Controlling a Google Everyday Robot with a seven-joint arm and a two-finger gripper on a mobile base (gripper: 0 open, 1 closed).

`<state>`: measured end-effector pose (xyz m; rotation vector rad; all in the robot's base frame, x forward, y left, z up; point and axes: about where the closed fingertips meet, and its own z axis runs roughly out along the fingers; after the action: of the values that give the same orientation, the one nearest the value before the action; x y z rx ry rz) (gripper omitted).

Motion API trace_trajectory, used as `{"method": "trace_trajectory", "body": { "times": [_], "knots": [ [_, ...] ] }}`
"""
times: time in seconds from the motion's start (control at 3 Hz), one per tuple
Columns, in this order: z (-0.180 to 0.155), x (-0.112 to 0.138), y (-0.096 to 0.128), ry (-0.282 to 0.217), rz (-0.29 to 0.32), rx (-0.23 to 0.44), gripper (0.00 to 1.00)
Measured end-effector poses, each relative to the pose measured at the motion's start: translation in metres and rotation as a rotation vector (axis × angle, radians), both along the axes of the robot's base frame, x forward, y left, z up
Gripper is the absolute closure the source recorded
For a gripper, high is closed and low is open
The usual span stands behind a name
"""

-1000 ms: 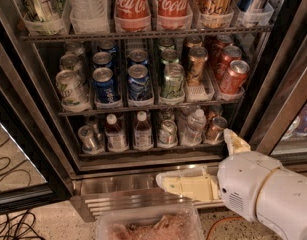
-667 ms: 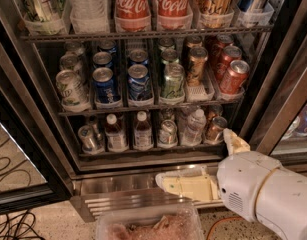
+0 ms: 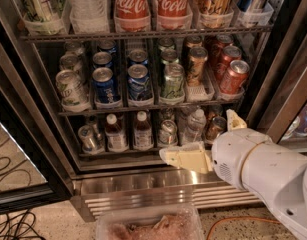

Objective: Pick coke can from middle shelf of fridge

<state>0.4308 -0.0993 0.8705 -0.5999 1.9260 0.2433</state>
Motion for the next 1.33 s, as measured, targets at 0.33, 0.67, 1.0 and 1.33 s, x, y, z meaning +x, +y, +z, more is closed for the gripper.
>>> {"method": "trace_trajectory", "body": {
  "times": [0.33, 0.67, 1.0, 1.33],
  "knots": [
    [0.000, 0.000, 0.000, 0.000, 0.000, 0.000, 0.00],
    [-0.002, 0.008, -0.009, -0.016, -0.067, -0.043, 0.00],
    [-0.030, 0.001, -0.027, 0.017, -0.226, -0.071, 0.00],
    [-0.079, -0.022, -0.064, 0.095, -0.449, -0.011, 0.00]
  ]
}}
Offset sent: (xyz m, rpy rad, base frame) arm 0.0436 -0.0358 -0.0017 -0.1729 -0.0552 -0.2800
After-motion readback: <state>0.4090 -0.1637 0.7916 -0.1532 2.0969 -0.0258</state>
